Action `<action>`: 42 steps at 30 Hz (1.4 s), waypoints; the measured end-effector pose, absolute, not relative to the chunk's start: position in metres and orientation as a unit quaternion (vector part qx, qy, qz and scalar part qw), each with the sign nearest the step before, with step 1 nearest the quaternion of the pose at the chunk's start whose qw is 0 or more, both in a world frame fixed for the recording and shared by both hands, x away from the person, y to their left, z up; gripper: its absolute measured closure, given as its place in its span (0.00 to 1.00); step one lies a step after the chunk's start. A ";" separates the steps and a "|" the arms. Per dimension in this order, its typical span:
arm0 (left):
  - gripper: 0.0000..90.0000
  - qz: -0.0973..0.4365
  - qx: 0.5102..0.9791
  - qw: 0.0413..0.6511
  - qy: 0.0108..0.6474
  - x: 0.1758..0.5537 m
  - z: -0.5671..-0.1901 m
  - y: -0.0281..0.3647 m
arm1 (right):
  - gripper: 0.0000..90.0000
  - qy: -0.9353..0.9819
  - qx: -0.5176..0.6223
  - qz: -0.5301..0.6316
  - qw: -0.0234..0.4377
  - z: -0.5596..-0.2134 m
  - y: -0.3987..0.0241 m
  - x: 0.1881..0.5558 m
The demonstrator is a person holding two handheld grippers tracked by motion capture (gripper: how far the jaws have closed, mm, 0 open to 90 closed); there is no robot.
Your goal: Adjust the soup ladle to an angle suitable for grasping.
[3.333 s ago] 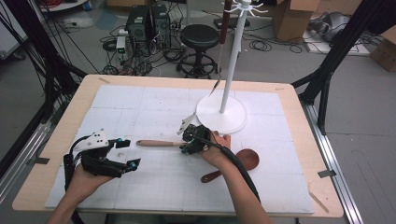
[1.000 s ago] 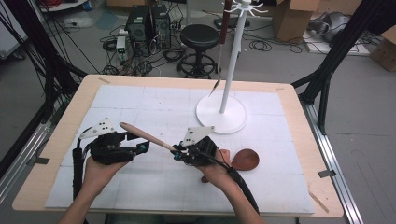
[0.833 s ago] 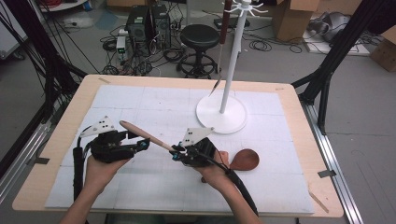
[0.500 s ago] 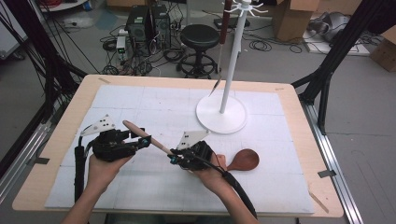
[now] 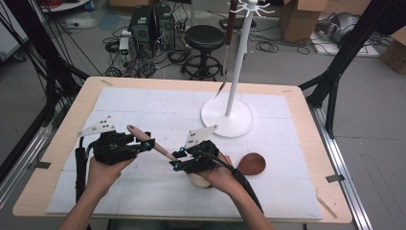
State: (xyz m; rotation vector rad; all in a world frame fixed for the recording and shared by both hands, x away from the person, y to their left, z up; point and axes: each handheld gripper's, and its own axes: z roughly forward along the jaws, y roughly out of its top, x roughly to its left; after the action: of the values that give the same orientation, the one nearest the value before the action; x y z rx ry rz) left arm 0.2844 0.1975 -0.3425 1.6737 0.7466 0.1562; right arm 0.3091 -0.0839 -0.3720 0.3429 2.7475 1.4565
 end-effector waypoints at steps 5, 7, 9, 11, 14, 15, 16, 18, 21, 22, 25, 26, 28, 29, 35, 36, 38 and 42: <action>0.73 0.058 0.727 0.614 0.301 0.284 -0.338 0.197 | 0.73 0.872 0.114 0.475 -0.037 -0.375 -0.085 0.318; 0.74 0.055 0.730 0.617 0.288 0.283 -0.335 0.196 | 0.78 0.870 0.115 0.478 -0.042 -0.375 -0.085 0.319; 0.75 0.055 0.732 0.620 0.278 0.282 -0.332 0.195 | 0.83 0.868 0.117 0.481 -0.041 -0.373 -0.087 0.319; 0.75 0.056 0.733 0.619 0.277 0.283 -0.330 0.194 | 0.85 0.867 0.112 0.485 -0.033 -0.372 -0.087 0.318; 0.71 0.058 0.722 0.627 0.286 0.284 -0.328 0.197 | 0.87 0.869 0.098 0.484 -0.013 -0.368 -0.084 0.313; 0.69 0.055 0.718 0.631 0.289 0.285 -0.327 0.198 | 0.87 0.870 0.102 0.483 -0.010 -0.366 -0.082 0.311; 0.67 0.057 0.716 0.632 0.291 0.284 -0.327 0.198 | 0.87 0.869 0.107 0.484 -0.009 -0.364 -0.081 0.310; 0.66 0.058 0.717 0.630 0.293 0.284 -0.326 0.198 | 0.88 0.869 0.103 0.483 0.010 -0.361 -0.079 0.308; 0.66 0.060 0.717 0.628 0.296 0.284 -0.326 0.197 | 0.87 0.869 0.113 0.481 0.029 -0.358 -0.076 0.306; 0.67 0.061 0.719 0.627 0.295 0.284 -0.326 0.197 | 0.87 0.868 0.121 0.481 0.036 -0.358 -0.075 0.305; 0.70 0.063 0.717 0.627 0.297 0.283 -0.326 0.196 | 0.87 0.865 0.132 0.483 0.042 -0.357 -0.074 0.304; 0.74 0.065 0.718 0.626 0.297 0.283 -0.325 0.196 | 0.87 0.863 0.134 0.485 0.042 -0.357 -0.074 0.303; 0.78 0.054 0.718 0.630 0.291 0.283 -0.324 0.197 | 0.87 0.863 0.130 0.487 0.039 -0.357 -0.074 0.303; 0.78 0.051 0.718 0.633 0.287 0.282 -0.324 0.196 | 0.87 0.863 0.123 0.489 0.033 -0.357 -0.075 0.303; 0.82 0.055 0.736 0.628 0.248 0.281 -0.316 0.192 | 0.78 0.854 0.099 0.511 -0.013 -0.355 -0.082 0.317; 0.82 0.055 0.737 0.629 0.243 0.281 -0.314 0.191 | 0.77 0.851 0.098 0.515 -0.021 -0.355 -0.084 0.320; 0.82 0.054 0.740 0.629 0.230 0.281 -0.311 0.190 | 0.77 0.847 0.093 0.522 -0.035 -0.355 -0.084 0.322; 0.83 0.053 0.743 0.632 0.214 0.282 -0.309 0.189 | 0.82 0.845 0.078 0.527 -0.051 -0.357 -0.080 0.322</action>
State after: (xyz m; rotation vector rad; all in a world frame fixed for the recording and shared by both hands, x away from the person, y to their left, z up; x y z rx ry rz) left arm 0.2817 0.1891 -0.3088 1.6996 0.4904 0.1209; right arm 0.3221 -0.0798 -0.3567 0.2542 2.7445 1.7107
